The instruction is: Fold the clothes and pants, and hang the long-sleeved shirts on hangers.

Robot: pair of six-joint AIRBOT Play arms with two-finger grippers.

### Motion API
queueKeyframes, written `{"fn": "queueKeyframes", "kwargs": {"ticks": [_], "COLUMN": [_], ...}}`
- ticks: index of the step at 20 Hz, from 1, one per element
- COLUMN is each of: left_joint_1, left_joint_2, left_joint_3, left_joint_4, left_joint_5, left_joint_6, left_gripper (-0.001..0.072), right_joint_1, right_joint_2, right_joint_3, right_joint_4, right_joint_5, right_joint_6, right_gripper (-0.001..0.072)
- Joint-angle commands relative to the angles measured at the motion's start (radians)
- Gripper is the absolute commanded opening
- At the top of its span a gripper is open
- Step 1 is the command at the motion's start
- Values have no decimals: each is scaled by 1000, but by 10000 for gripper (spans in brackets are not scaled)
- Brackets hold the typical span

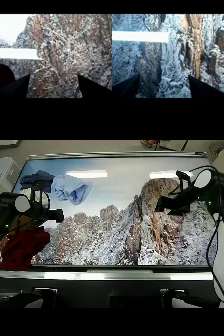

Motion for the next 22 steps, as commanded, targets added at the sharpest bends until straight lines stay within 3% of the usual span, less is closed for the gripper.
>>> {"fn": "queueKeyframes", "kwargs": {"ticks": [1,13,16,19,21,22], "left_joint_1": [-1,-2,-2,-2,9,33], "left_joint_2": [1,-2,-34,-69,-118,-166], "left_joint_3": [0,-1,0,-1,2,31], "left_joint_4": [0,-7,-19,-127,-128,-128], "left_joint_5": [0,24,237,401,683,780], "left_joint_6": [0,-3,-14,-37,-39,-101], "left_gripper": [707,707,707,707,707,707], "right_joint_1": [1,1,1,1,1,1], "right_joint_2": [0,-1,-1,-1,-1,-1], "right_joint_3": [0,0,0,0,0,0], "right_joint_4": [0,9,-16,-93,-129,-138], "right_joint_5": [0,-46,-111,-121,-138,-155], "right_joint_6": [0,2,11,7,-21,-31], "right_gripper": [693,691,694,692,692,692]}}
